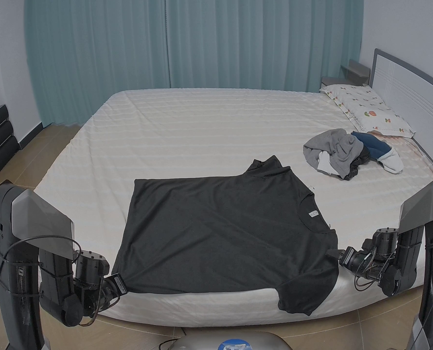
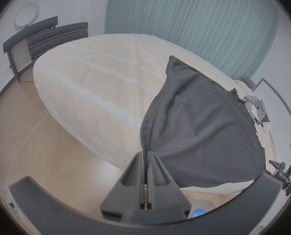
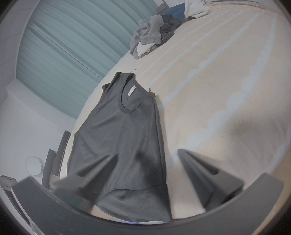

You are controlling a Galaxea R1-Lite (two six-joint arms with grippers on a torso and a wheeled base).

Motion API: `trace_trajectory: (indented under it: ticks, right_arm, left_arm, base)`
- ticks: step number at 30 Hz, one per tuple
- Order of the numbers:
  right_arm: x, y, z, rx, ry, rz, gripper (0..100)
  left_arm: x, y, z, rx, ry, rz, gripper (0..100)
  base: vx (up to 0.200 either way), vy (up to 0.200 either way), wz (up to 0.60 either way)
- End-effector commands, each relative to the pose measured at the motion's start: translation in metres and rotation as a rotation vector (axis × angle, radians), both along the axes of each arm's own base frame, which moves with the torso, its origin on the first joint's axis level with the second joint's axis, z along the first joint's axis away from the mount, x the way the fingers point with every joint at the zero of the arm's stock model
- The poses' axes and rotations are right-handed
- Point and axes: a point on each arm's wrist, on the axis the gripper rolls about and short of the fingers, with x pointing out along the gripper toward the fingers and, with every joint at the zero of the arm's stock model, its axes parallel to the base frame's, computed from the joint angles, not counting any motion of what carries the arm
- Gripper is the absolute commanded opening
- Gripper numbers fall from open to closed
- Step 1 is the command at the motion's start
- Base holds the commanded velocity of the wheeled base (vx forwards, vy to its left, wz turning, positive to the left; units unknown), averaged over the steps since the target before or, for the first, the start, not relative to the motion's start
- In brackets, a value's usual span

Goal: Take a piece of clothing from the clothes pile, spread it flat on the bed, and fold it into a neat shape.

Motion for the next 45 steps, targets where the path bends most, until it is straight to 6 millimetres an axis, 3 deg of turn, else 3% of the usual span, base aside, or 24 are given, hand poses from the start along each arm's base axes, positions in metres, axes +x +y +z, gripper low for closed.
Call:
trace_trajectory:
  ticks: [1,12,27,28,32,33,39,45]
  right_arm:
    - [0.002,-0.007,-0.003,-0.009,0.0,-0.018,0]
    - [0.002,-0.027,0.007,-0.052,-0.044,-0.056,0]
    - [0.0,-0.025,0.003,-0.048,-0.034,-0.043,0]
    - [0.0,-0.024,0.002,-0.048,-0.033,-0.04,0]
    - [0.001,-0.021,0.002,-0.045,-0.036,-0.03,0]
    - [0.001,-0.02,0.002,-0.043,-0.037,-0.027,100]
    - [0.001,-0.019,0.006,-0.034,-0.056,-0.031,100]
    - [0.001,-0.019,0.007,-0.016,-0.053,-0.041,100]
  left_arm:
    - [0.001,-0.001,-0.001,-0.006,0.0,0.002,0]
    - [0.003,-0.001,-0.001,-0.009,-0.006,0.003,0]
    - [0.007,-0.005,0.0,-0.074,-0.026,0.007,0]
    - [0.007,-0.005,0.0,-0.077,-0.029,0.005,100]
    - [0.007,-0.005,-0.002,-0.076,-0.024,0.003,100]
    - [0.007,-0.005,-0.002,-0.077,-0.025,0.004,100]
    - [0.009,0.0,0.0,-0.103,-0.031,0.002,100]
    - [0.008,0.02,0.01,-0.241,-0.078,-0.169,100]
  base:
    - [0.0,0.0,0.0]
    - [0.0,0.0,0.0]
    - [0.0,0.0,0.0]
    - [0.0,0.0,0.0]
    - [0.0,0.0,0.0]
    - [0.0,0.0,0.0]
    - [0.0,0.0,0.0]
    - [0.0,0.0,0.0]
